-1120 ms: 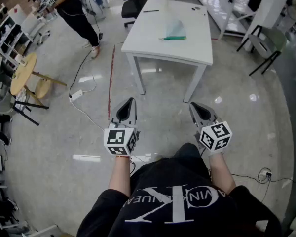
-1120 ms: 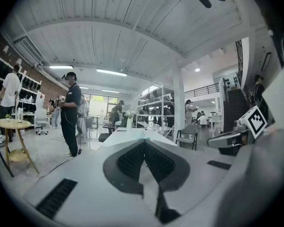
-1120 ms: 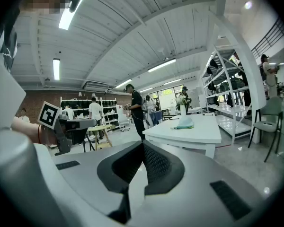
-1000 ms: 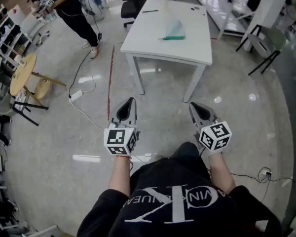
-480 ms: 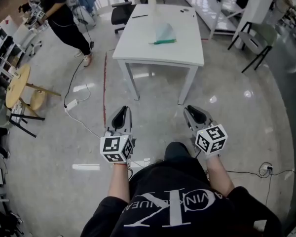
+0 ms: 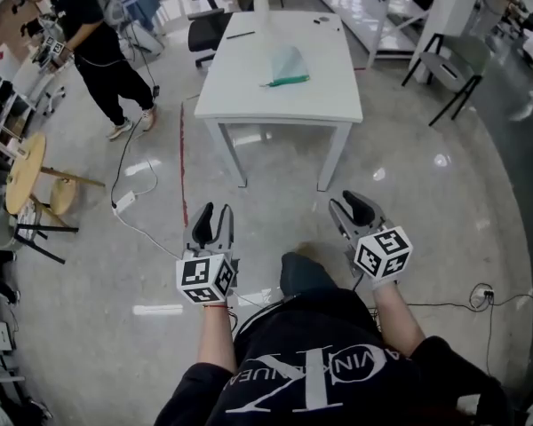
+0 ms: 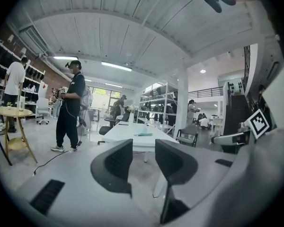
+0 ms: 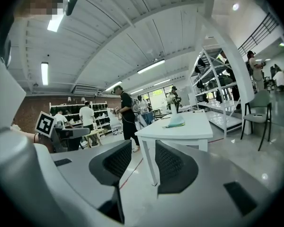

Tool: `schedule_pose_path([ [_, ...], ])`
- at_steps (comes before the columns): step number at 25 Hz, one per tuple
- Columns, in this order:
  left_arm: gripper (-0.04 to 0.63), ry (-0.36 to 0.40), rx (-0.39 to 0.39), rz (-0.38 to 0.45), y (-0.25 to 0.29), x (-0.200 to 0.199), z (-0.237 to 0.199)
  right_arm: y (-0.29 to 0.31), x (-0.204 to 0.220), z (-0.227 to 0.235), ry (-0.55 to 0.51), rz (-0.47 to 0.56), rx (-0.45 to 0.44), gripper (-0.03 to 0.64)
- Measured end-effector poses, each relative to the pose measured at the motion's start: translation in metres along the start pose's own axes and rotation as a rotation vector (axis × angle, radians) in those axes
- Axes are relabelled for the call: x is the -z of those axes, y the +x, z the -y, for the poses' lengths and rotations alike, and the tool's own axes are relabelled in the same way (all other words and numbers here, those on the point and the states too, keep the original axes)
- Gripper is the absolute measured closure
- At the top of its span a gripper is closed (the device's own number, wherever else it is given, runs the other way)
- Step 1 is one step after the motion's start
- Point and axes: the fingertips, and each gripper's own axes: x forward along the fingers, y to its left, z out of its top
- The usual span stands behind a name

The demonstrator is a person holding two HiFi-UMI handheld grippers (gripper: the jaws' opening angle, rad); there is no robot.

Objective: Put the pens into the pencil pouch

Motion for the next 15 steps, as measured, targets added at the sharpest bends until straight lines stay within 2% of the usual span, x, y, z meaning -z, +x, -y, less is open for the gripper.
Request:
schedule_pose_path([
  [6,0.449,-0.009,0.029,-0.035,0.047,0.006,-0.014,0.037,0.001,0.025,0.011,-0.034,0.011,0.460],
  [10,0.452,0.010,0.066,-0.043,0.086,-0.004,-0.022,0.073,-0.013,0.044,0.024,-0.030,0.018,0.460],
  [15,0.453,0.015,0.072,-0.047,0.135,-0.019,-0.041,0.116,-0.029,0.063,0.021,-0.038,0.014,0.446],
])
